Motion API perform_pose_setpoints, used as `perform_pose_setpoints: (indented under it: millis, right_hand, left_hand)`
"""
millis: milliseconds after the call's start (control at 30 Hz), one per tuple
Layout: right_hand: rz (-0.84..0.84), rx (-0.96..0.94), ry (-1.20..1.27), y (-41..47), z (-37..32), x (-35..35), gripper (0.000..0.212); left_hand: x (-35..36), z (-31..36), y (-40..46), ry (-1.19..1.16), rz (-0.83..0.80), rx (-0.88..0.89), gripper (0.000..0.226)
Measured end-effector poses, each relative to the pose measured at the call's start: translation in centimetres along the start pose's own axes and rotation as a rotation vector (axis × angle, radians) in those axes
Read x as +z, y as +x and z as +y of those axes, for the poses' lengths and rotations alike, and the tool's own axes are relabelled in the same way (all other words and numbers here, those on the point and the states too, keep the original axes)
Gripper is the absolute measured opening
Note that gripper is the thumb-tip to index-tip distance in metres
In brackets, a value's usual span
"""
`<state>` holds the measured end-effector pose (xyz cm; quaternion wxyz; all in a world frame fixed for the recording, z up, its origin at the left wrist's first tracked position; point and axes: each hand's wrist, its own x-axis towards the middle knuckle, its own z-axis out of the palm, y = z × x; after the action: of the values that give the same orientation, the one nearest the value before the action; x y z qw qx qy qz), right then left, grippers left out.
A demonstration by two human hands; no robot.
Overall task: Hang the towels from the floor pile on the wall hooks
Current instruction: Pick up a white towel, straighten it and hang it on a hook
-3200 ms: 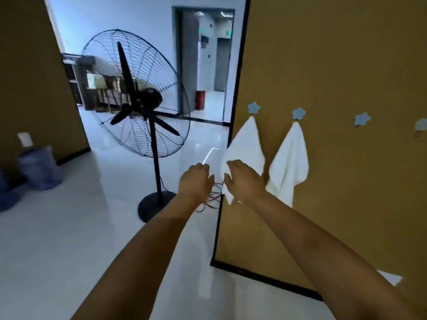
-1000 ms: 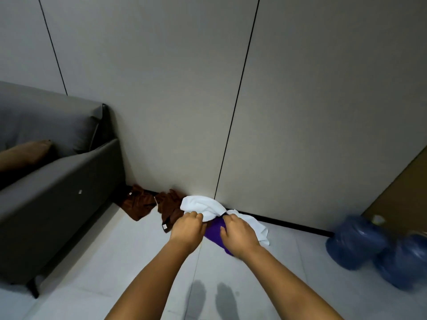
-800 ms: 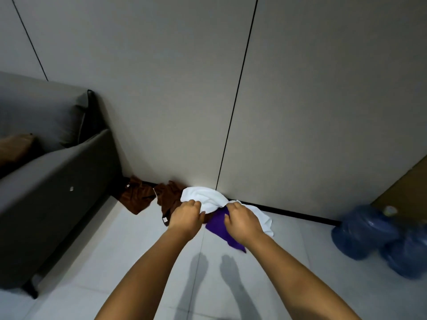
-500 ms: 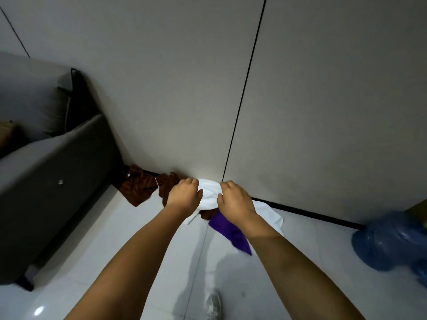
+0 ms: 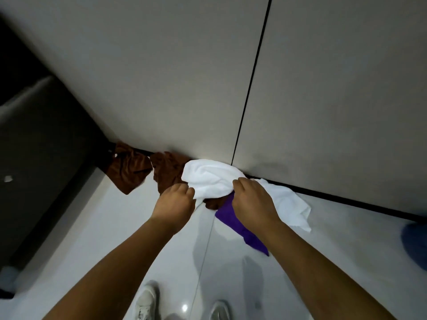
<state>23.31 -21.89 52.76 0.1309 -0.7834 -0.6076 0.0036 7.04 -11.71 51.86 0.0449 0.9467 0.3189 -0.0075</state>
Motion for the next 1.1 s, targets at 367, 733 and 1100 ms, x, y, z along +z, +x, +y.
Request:
perform_pose_setpoints:
  millis: [367,733,1100]
  right_hand:
    - [0.195,0.221,-0.023,-2.1,8.8,34.7,0.045]
    - [0.183,-0.058,-0.212,-0.3,15.4,56.6,0.035]
    - [0.089,0.025,-0.233,-3.4,14.5,57.3,0.034]
  left_hand:
    - [33.1,-6.0,4.7,0.074,0.178,0.282,0.026]
    - [56.1,-10.9,11.4,0.188,0.348,0.525,0.016]
    - [58.7,-12.0,12.7,0.198,0.193,0.438,0.015]
